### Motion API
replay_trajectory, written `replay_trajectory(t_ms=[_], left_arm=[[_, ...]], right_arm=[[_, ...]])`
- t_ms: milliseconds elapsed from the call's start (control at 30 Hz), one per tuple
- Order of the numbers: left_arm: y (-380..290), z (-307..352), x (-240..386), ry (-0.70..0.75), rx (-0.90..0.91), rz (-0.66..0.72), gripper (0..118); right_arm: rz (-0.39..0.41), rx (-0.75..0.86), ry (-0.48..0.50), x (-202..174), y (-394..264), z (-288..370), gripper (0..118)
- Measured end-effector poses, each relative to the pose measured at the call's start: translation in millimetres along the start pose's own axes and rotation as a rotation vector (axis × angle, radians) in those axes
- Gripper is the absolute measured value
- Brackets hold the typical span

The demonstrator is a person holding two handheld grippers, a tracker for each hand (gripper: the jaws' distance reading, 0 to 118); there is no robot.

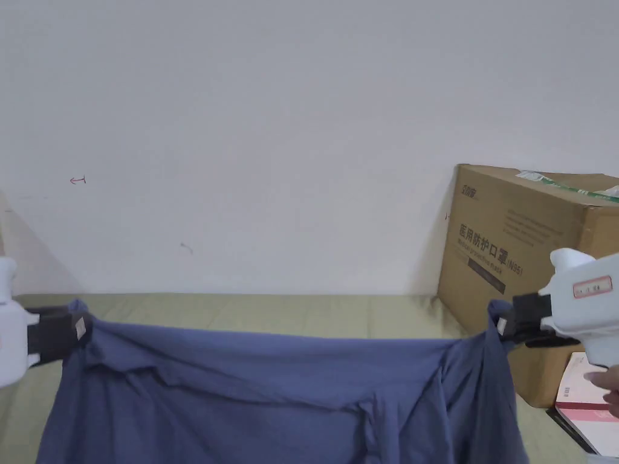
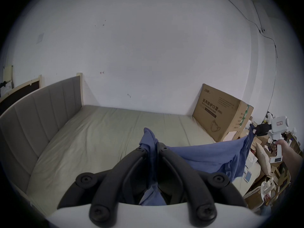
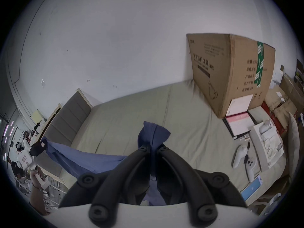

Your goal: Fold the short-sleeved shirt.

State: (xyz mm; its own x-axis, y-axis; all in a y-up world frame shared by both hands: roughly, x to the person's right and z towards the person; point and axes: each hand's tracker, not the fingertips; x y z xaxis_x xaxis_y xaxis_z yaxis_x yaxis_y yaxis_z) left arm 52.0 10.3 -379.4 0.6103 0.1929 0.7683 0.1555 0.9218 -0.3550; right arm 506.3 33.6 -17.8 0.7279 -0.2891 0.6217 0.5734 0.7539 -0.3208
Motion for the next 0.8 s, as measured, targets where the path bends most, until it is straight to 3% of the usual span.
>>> replay_trajectory(t_ms=[300, 567, 700, 800], left_arm=[[74.2, -47.5, 1.8, 0.038, 0.056, 0.025, 9], [131.1, -105.1, 1.3, 0.032, 0.137, 0.047, 9], [137.4, -142.0, 10.2, 0.074, 0.145, -0.045, 9], [114.7, -166.1, 12.5, 0.069, 0.125, -0.035, 9]], right_arm=[[0.019, 0.104, -0.024, -26.8, 88.5, -18.9, 5], [0.047, 0.294, -0.092, -48.8, 179.3, -44.7, 5], [0.074, 0.347, -0.128, -49.0, 193.3, -66.0, 5], [0.082, 0.352, -0.165, -39.4, 174.0, -91.6, 5]])
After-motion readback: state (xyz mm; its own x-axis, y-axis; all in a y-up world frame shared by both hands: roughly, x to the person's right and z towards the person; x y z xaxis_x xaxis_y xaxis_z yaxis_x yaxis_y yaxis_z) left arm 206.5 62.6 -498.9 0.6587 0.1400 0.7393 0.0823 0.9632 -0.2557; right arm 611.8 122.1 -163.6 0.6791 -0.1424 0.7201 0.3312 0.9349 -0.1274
